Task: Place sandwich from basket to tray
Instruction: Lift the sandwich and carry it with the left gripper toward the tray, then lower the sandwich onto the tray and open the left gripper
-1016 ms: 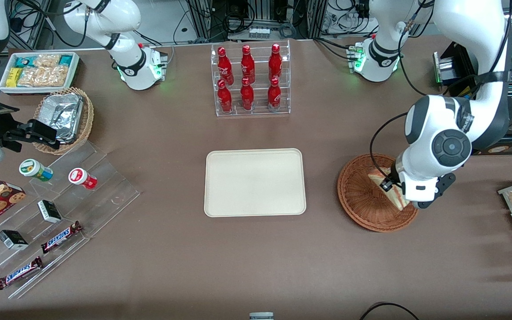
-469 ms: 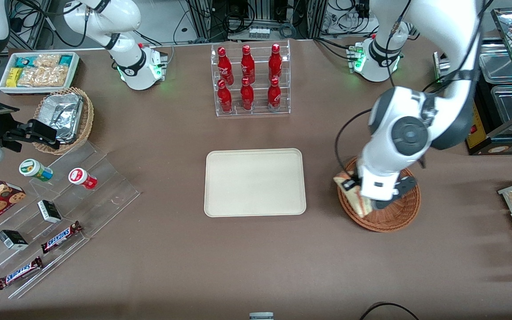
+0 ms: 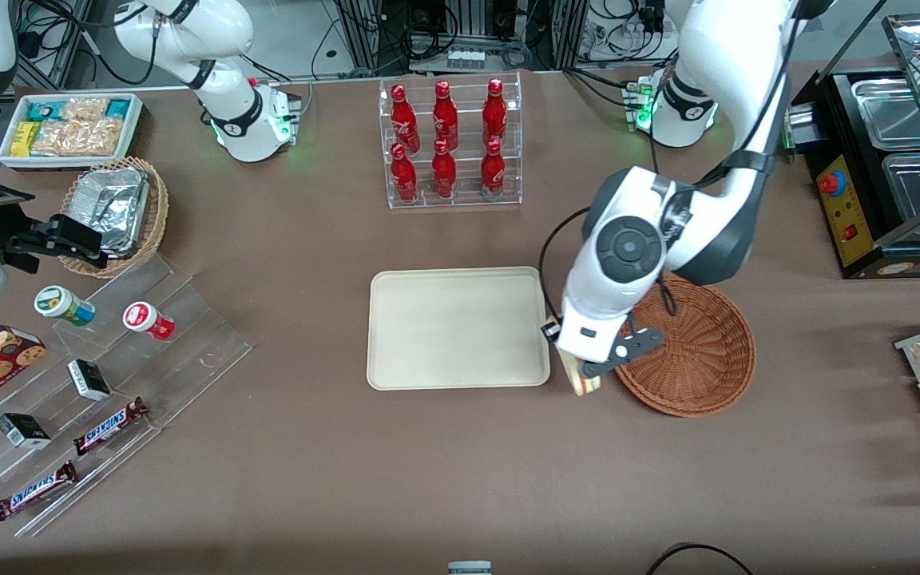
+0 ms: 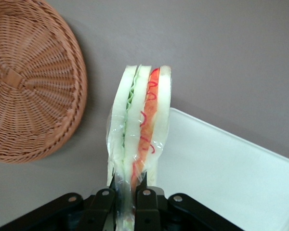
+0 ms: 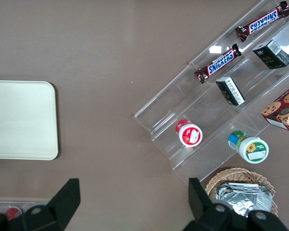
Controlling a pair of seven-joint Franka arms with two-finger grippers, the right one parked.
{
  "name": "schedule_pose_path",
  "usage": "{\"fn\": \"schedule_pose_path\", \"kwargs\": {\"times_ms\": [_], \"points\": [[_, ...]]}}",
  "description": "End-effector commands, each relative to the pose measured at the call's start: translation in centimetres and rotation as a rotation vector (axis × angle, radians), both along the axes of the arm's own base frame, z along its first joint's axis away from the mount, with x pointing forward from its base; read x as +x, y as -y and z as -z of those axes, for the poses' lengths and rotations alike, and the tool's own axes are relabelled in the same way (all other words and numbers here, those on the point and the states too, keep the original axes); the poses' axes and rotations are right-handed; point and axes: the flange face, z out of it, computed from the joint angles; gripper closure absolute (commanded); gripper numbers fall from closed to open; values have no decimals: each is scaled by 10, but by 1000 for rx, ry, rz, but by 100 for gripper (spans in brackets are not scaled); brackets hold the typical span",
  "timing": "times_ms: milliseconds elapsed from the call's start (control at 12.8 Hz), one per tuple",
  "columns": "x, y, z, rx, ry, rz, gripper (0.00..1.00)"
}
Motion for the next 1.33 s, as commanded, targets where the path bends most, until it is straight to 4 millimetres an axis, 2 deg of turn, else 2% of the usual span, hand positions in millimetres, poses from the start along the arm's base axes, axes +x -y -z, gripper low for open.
{"fn": "schedule_pose_path", "kwargs": {"times_ms": [0, 78, 391, 625, 1016, 1250], "points": [[-10, 32, 21, -2, -32, 98, 100], [-17, 50, 27, -6, -39, 124, 100], [-37, 85, 62, 0, -88, 188, 100], [-50, 115, 79, -7, -103, 222, 100], [-55, 123, 109, 5, -127, 236, 100], [-55, 125, 119, 2, -124, 233, 100]]}}
